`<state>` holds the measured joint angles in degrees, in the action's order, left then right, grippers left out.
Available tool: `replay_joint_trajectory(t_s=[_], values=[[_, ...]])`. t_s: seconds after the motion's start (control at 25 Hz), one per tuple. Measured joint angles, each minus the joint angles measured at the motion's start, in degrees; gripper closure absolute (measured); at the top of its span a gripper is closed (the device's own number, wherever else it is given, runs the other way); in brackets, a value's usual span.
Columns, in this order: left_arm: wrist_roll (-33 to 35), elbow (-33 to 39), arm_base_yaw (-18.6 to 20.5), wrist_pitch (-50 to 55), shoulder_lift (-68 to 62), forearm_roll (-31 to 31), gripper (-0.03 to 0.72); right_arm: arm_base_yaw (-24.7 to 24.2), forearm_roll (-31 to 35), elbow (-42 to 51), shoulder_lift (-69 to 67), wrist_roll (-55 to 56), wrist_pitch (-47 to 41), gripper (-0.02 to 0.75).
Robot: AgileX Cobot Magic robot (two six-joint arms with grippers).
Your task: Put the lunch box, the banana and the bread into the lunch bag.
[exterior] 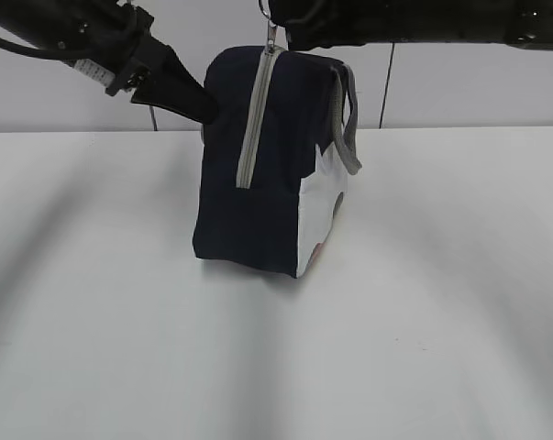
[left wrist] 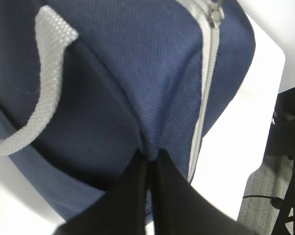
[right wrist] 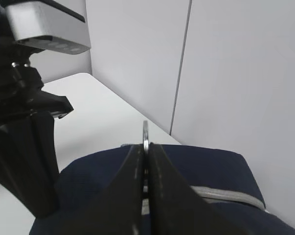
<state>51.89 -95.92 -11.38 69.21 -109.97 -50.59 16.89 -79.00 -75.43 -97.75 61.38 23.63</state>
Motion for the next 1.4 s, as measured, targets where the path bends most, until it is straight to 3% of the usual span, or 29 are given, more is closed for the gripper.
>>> replay_joint_trajectory(t_s=[0.2,0.4,0.76,1.08,1.4], values=[[-0.31,0.00,0.00,0.00,0.00,1.04,0.688,0.00,-2.86,-4.31,-3.10,3.75,0.52,0.754],[-0.49,0.00,0.00,-0.06,0.00,2.17,0.688,-0.24,-11.05,-8.66,-5.49,11.33,1.64,0.754],[-1.20,0.00,0.00,0.05,0.00,3.56,0.688,-5.67,-18.48,-15.37,-10.15,21.11,12.31,0.754],[-1.19,0.00,0.00,0.06,0.00,3.84,0.688,-9.69,-19.57,-23.67,-17.07,28.37,21.84,0.754],[-1.19,0.00,0.00,0.01,0.00,4.08,0.688,-11.73,-20.14,-30.18,-22.90,32.92,25.05,0.754]])
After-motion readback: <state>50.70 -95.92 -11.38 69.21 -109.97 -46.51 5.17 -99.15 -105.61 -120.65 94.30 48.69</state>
